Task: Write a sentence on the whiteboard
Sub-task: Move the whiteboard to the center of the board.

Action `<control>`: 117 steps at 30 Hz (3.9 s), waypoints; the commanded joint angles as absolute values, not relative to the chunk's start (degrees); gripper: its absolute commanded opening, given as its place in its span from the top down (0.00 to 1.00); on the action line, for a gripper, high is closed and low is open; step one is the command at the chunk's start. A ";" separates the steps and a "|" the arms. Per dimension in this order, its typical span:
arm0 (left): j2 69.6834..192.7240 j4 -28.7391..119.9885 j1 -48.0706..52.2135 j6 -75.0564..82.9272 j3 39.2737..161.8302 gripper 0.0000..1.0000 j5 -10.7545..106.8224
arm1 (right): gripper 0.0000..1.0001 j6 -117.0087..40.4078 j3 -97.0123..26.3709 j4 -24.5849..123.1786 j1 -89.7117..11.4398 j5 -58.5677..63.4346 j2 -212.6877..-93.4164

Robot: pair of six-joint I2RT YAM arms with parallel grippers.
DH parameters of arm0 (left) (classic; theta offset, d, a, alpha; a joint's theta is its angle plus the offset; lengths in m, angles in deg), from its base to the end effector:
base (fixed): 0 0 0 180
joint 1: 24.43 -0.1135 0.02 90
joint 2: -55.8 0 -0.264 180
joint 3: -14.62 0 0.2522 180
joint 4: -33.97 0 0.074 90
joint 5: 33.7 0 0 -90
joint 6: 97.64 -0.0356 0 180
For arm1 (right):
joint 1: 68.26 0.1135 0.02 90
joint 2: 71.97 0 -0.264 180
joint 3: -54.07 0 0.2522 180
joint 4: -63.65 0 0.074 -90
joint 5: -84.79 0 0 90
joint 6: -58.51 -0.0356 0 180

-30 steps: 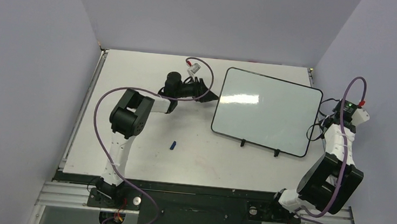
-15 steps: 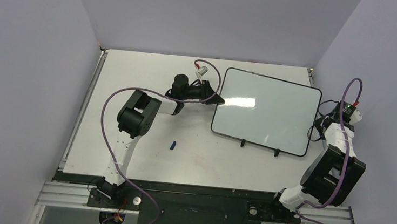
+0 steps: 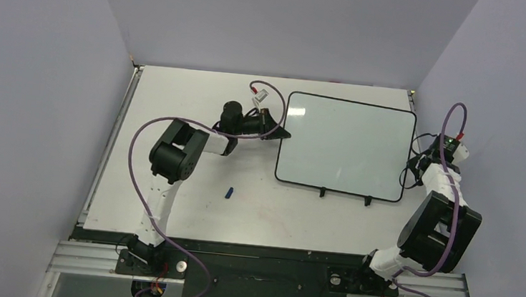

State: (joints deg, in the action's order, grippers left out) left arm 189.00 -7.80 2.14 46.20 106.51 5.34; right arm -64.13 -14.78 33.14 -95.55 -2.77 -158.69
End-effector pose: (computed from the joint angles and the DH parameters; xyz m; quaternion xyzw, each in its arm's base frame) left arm 0.4228 -0.2424 0.1402 0.1469 0.6898 -0.6451 0.2939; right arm 0.2830 -0.1443 0.2178 0.4602 0.8134 0.0365 0.3539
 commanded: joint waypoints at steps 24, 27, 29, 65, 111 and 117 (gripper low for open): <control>159.70 -10.12 -4.64 29.71 73.02 1.00 12.74 | 1.00 -75.04 -10.14 40.95 -64.77 1.25 -161.30; 155.00 -5.76 -5.16 27.00 70.58 1.00 14.23 | 1.00 -76.53 -10.05 42.81 -62.34 2.33 -162.05; 152.34 -3.67 -5.64 25.39 69.34 1.00 15.12 | 1.00 -77.66 -10.14 43.80 -60.40 2.92 -162.42; 127.59 5.02 -6.64 13.42 54.42 1.00 25.89 | 1.00 -71.89 -17.25 31.04 -48.24 -24.79 -142.95; 143.27 3.63 2.83 8.10 60.29 0.82 32.98 | 1.00 -65.94 -18.26 34.91 -68.09 -9.85 -145.45; 142.69 3.91 2.82 7.80 60.54 0.79 32.65 | 1.00 -66.02 -18.56 34.89 -68.08 -9.66 -146.19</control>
State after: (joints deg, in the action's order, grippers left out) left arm 142.93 4.40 3.17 13.59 59.93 31.06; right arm -66.58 -18.71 34.17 -67.86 -9.70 -147.13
